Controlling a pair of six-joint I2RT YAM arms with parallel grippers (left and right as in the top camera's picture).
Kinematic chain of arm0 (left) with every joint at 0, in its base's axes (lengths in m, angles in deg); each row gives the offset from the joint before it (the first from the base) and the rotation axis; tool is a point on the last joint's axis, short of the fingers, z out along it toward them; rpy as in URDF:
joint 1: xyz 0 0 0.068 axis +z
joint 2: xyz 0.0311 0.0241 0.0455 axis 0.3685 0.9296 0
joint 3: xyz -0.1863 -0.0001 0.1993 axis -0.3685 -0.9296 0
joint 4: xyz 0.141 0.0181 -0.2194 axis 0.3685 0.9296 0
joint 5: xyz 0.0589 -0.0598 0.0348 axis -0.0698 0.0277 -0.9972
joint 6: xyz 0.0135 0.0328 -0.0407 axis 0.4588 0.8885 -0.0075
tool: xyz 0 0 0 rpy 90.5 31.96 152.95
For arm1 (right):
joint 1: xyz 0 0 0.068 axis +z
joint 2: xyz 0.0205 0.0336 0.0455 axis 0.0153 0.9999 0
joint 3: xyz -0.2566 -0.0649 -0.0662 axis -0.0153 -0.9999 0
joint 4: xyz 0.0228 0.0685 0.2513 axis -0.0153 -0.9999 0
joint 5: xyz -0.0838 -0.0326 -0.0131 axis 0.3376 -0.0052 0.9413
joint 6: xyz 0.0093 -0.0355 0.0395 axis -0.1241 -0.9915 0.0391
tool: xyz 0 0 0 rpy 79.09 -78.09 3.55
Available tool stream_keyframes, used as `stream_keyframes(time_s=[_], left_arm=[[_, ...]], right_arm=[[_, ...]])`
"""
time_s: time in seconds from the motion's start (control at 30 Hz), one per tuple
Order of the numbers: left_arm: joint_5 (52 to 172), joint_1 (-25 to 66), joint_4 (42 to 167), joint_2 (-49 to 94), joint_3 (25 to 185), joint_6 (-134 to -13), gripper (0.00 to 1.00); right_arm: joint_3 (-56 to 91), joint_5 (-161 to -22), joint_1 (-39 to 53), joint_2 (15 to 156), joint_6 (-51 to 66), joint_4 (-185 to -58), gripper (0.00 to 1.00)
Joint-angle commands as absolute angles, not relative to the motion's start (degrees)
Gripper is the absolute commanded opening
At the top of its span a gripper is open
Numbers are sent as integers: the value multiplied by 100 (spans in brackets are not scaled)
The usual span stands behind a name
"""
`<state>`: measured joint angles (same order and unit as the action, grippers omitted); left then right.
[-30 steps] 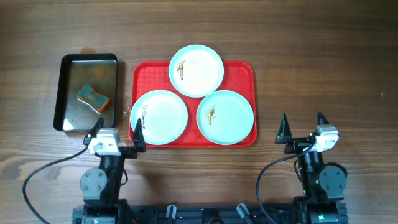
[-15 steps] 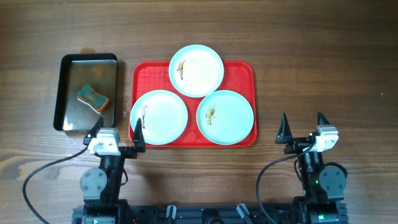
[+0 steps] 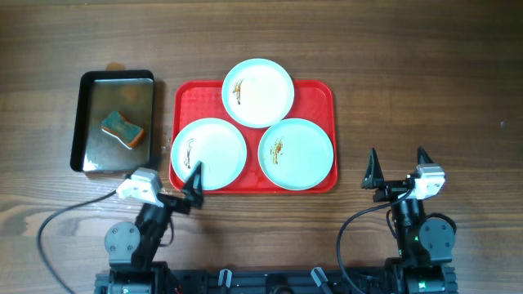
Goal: Clean dirty plates on tray and stack at the side
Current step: 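Move the left gripper to the sponge in the black water tray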
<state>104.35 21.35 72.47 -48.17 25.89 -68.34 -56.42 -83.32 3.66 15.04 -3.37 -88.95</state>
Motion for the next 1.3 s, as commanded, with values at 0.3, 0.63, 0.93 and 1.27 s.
stream_keyframes(time_s=[0.3, 0.63, 0.93, 1.27], left_arm=[[13556, 2297, 5288, -4773, 3343, -10571, 100], [9213, 3278, 11780, 265, 8919, -6744, 100], [6898, 3425, 11565, 4005, 9659, -7380, 100], [8282, 4021, 10525, 5701, 9657, -8213, 80]], right_arm=[[-5648, -8380, 357, 1517, -283, -8867, 100], [-5648, -8380, 357, 1517, -283, -8865, 100], [-5648, -8380, 357, 1517, -287, -8867, 100], [-5648, -8382, 357, 1517, -285, -8867, 100]])
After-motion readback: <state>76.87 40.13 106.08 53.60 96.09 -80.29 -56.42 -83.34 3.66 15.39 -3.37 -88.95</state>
